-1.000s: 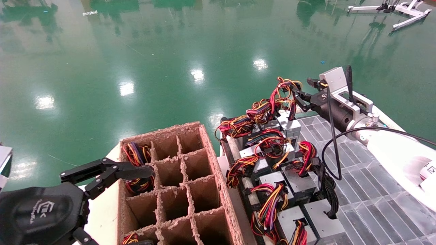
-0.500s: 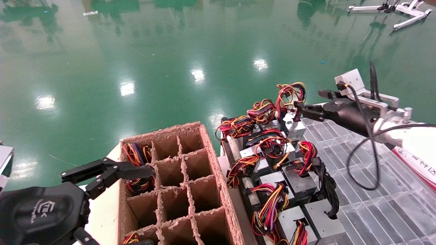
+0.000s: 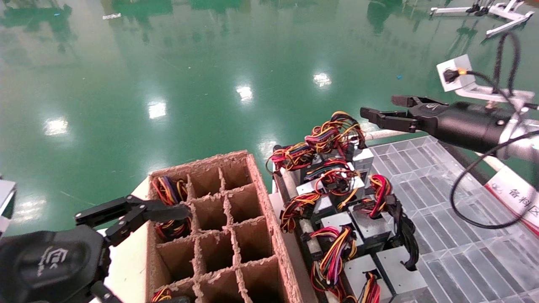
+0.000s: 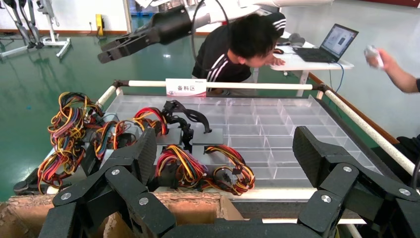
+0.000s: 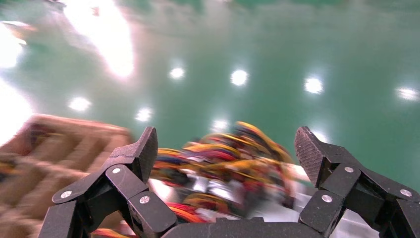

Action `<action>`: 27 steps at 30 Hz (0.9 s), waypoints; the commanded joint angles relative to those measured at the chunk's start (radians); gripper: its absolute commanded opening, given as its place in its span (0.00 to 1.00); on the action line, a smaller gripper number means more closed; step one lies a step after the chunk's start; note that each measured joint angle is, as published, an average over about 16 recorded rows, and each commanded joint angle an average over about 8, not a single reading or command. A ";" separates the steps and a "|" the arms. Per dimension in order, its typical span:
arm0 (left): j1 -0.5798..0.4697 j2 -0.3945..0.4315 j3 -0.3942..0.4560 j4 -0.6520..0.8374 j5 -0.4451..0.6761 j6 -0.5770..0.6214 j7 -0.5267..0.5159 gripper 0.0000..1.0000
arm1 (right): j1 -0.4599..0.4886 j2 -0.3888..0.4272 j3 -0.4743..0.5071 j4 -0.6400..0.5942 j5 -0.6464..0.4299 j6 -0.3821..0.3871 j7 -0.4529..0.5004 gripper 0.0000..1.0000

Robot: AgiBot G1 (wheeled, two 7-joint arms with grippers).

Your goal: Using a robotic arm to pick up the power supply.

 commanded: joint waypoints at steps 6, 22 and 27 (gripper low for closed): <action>0.000 0.000 0.000 0.000 0.000 0.000 0.000 1.00 | -0.070 0.045 0.083 0.134 -0.018 -0.058 0.037 1.00; 0.000 0.000 0.000 0.000 0.000 0.000 0.000 1.00 | -0.283 0.158 0.313 0.519 -0.068 -0.130 0.120 1.00; 0.000 0.000 0.000 0.000 0.000 0.000 0.000 1.00 | -0.337 0.186 0.371 0.616 -0.081 -0.149 0.140 1.00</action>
